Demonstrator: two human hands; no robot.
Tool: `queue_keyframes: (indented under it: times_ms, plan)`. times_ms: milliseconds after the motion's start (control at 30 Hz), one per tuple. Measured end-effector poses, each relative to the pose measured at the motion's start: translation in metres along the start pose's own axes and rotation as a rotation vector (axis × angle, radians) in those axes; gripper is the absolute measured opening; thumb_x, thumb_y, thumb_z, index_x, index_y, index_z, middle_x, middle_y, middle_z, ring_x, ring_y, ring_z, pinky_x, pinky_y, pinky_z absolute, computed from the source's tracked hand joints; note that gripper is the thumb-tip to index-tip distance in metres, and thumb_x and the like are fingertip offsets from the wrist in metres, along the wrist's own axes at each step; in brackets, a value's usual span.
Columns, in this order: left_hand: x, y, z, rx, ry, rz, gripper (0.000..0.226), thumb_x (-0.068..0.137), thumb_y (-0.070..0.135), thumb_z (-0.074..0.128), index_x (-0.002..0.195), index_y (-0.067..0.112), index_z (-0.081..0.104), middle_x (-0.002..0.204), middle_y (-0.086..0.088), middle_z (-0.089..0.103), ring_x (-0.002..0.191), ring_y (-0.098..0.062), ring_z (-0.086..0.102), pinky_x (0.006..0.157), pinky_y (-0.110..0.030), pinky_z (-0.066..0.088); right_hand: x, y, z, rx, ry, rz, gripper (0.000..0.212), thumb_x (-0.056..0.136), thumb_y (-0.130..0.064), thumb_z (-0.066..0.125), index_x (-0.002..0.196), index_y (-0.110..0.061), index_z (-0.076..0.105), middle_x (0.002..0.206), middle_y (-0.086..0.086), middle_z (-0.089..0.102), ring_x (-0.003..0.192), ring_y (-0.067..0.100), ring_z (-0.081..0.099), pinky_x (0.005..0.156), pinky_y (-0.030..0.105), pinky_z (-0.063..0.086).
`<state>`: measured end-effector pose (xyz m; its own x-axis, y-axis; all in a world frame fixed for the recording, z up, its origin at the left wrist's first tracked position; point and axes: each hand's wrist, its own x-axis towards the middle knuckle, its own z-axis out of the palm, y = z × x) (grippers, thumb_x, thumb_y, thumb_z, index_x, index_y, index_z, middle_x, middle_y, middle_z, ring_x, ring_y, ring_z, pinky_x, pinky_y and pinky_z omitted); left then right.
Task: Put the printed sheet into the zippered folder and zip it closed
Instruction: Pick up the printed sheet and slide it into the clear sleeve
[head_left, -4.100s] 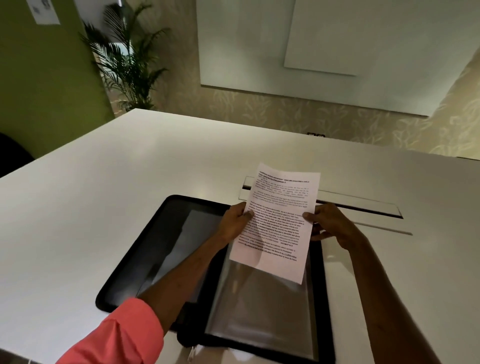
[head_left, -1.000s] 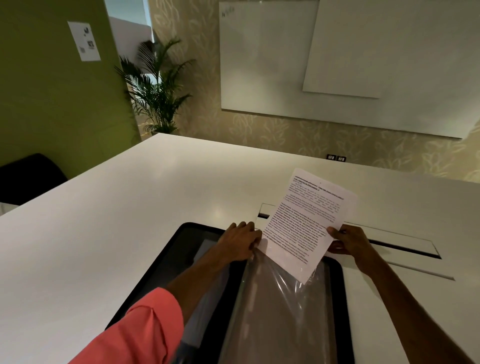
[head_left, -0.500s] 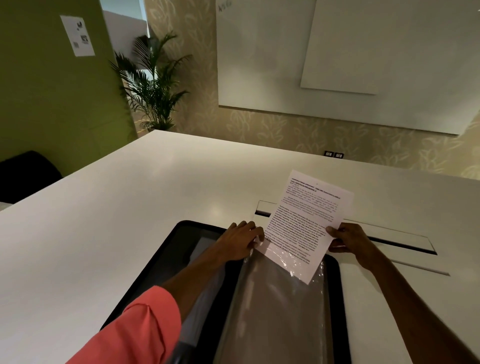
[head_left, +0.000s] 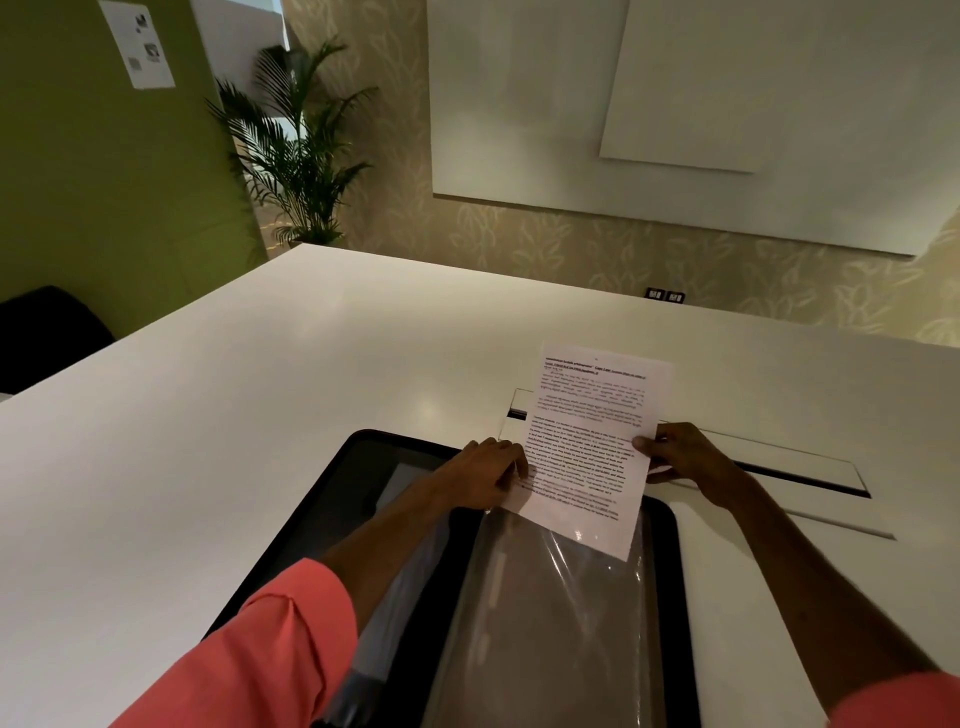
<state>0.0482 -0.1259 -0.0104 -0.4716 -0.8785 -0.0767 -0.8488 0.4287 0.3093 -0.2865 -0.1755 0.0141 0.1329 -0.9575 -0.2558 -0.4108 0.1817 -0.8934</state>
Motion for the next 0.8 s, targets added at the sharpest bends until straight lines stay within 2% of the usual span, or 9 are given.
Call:
queue_keyframes:
  times_ms: [133,300,400,467,600,700,800]
  plan:
    - [0.004,0.002,-0.001,0.016,0.004,-0.009,0.026,0.098,0.011,0.061,0.123,0.011,0.070,0.129,-0.009,0.063,0.123,-0.026,0.060,0.106,-0.041,0.048,0.004,-0.005,0.002,-0.043,-0.026,0.024,0.035,0.100,-0.019,0.072,0.131,-0.005,0.069,0.117,0.014,0.079,0.110,0.033,0.075,0.097,0.053,0.062]
    - [0.006,0.003,-0.004,0.056,0.018,0.000,0.021,0.100,0.018,0.061,0.117,0.009,0.068,0.126,-0.009,0.062,0.118,-0.028,0.061,0.104,-0.044,0.049,0.003,-0.007,0.006,-0.069,-0.087,0.016,0.035,0.098,-0.018,0.074,0.130,-0.003,0.071,0.122,0.013,0.079,0.114,0.032,0.074,0.099,0.051,0.062]
    - [0.007,0.009,0.002,0.151,0.055,0.038,0.024,0.096,0.025,0.062,0.115,0.012,0.065,0.121,-0.004,0.066,0.117,-0.024,0.058,0.101,-0.041,0.044,0.002,-0.006,0.008,-0.080,-0.136,0.040,0.036,0.096,-0.015,0.076,0.129,-0.001,0.072,0.126,0.014,0.077,0.118,0.032,0.073,0.099,0.045,0.061]
    - [0.009,0.013,0.008,0.184,0.086,0.056,0.026,0.095,0.028,0.063,0.116,0.015,0.064,0.119,-0.001,0.070,0.118,-0.022,0.057,0.103,-0.040,0.042,0.002,-0.004,0.011,-0.096,-0.135,0.052,0.036,0.096,-0.016,0.076,0.129,-0.001,0.072,0.125,0.014,0.077,0.118,0.033,0.073,0.102,0.047,0.060]
    - [0.020,0.029,0.010,0.053,-0.008,0.049,0.030,0.095,0.027,0.065,0.121,0.015,0.056,0.126,-0.004,0.068,0.120,-0.025,0.059,0.111,-0.044,0.041,-0.002,0.000,0.019,-0.100,-0.117,0.040,0.038,0.097,-0.011,0.074,0.134,-0.002,0.068,0.128,0.015,0.076,0.120,0.034,0.071,0.108,0.054,0.057]
    - [0.030,0.042,0.013,-0.019,-0.030,0.062,0.031,0.103,0.038,0.062,0.123,0.015,0.055,0.126,-0.003,0.071,0.118,-0.026,0.065,0.113,-0.045,0.041,-0.008,0.002,0.029,-0.002,-0.060,-0.009,0.049,0.095,-0.002,0.074,0.142,-0.008,0.062,0.132,0.014,0.074,0.120,0.035,0.071,0.103,0.055,0.059]
    - [0.039,0.055,0.016,-0.078,-0.054,0.094,0.033,0.109,0.036,0.058,0.130,0.011,0.054,0.132,-0.009,0.071,0.120,-0.030,0.068,0.111,-0.047,0.048,-0.010,0.000,0.042,0.088,0.055,-0.015,0.036,0.102,-0.016,0.070,0.137,-0.011,0.066,0.125,0.012,0.076,0.114,0.033,0.074,0.091,0.047,0.062]
